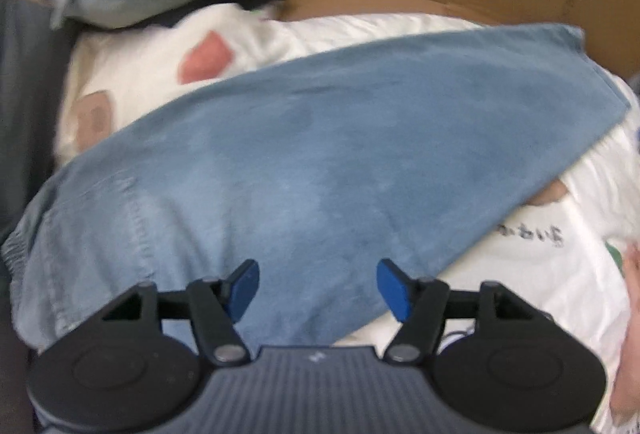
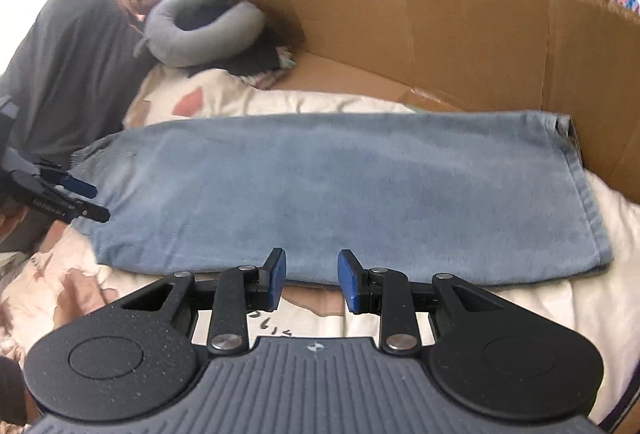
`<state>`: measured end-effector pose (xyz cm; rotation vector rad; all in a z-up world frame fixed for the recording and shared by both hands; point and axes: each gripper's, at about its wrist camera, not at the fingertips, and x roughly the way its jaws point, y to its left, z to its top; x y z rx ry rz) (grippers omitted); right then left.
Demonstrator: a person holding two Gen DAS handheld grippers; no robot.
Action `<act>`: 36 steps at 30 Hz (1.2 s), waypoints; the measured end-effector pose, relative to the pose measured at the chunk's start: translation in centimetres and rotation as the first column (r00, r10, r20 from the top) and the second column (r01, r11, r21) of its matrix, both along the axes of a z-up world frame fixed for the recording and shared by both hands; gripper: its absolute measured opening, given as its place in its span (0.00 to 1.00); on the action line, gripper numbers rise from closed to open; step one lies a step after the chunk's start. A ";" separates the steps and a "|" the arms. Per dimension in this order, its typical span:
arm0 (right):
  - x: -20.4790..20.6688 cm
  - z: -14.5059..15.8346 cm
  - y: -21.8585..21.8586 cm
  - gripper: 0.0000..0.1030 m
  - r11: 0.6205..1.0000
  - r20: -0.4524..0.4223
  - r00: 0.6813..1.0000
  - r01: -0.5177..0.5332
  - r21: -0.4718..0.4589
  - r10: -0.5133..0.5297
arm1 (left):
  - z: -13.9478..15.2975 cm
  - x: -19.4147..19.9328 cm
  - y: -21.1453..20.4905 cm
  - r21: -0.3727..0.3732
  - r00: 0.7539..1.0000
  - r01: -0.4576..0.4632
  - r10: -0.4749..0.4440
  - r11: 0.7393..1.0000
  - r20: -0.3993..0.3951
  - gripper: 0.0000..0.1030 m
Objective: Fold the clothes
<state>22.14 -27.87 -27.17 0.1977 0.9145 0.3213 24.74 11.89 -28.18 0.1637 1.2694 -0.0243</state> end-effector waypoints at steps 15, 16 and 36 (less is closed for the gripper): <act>-1.1 -1.4 -1.7 0.43 0.993 -0.052 0.992 0.110 -0.041 -0.112 | -3.2 -6.6 3.6 -0.011 0.973 -0.129 0.129 0.992 0.190 0.66; -1.1 -1.8 -1.6 0.43 0.993 -0.057 0.991 0.115 -0.039 -0.117 | -3.5 -7.1 3.5 -0.008 0.971 -0.131 0.130 0.991 0.200 0.66; -2.0 -5.5 0.3 0.43 0.994 -0.101 0.993 0.047 -0.103 -0.058 | -10.4 -11.5 4.9 -0.107 0.898 -0.303 0.321 0.947 0.301 0.61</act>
